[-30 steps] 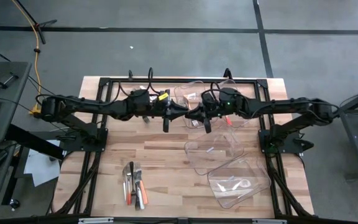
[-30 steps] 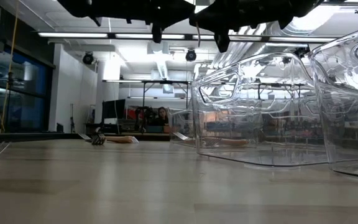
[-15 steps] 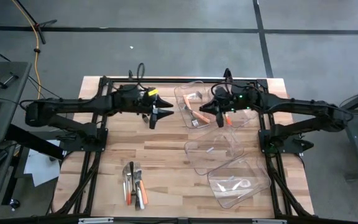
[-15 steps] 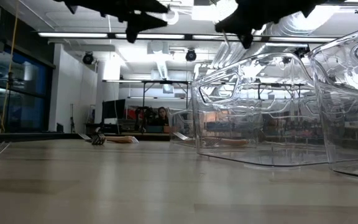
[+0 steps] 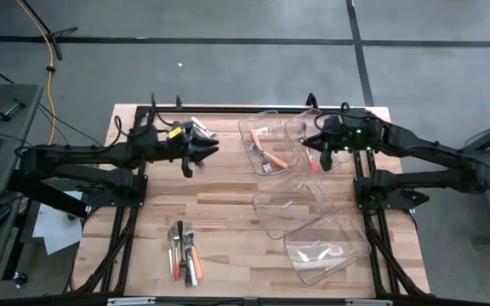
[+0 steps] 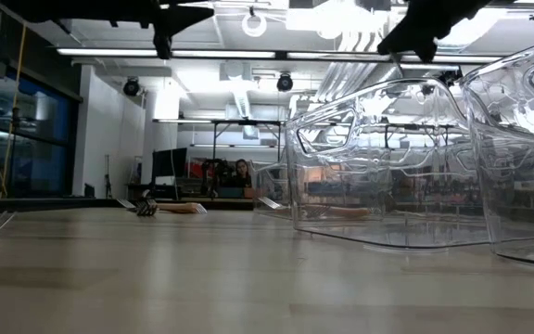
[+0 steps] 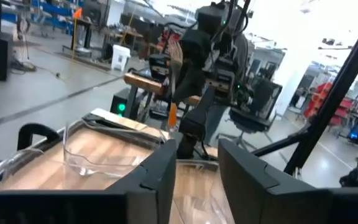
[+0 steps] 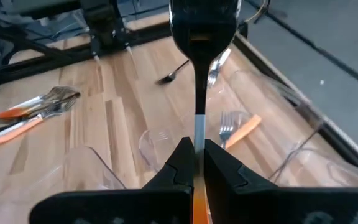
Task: Sort silverware by color (type)
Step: Put the orange fork into the right transparent bin
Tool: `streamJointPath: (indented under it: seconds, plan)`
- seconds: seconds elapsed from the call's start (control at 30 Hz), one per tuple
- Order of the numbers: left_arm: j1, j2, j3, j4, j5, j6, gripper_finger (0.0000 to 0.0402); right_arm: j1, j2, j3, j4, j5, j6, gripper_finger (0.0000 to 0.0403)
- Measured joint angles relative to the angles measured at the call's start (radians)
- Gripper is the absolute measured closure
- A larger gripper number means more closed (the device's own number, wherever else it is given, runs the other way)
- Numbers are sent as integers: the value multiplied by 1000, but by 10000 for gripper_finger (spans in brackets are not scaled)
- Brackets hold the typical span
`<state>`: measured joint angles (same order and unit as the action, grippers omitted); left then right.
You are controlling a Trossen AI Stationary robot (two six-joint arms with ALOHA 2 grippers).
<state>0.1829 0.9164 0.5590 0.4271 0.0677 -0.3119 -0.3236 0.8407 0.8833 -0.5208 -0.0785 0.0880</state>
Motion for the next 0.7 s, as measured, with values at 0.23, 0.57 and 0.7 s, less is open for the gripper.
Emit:
streamJointPath:
  seconds: [0.23,0.57,0.7]
  plan:
    - [0,-15,-7,-2,-3,46,389,-18,-52,0,15,-44,-3,400]
    - [0,-15,-7,-2,6,26,400,-40,-41,0,28,31,38,400]
    - [0,-15,-7,-2,6,13,401,-127,-3,0,-20,57,70,400]
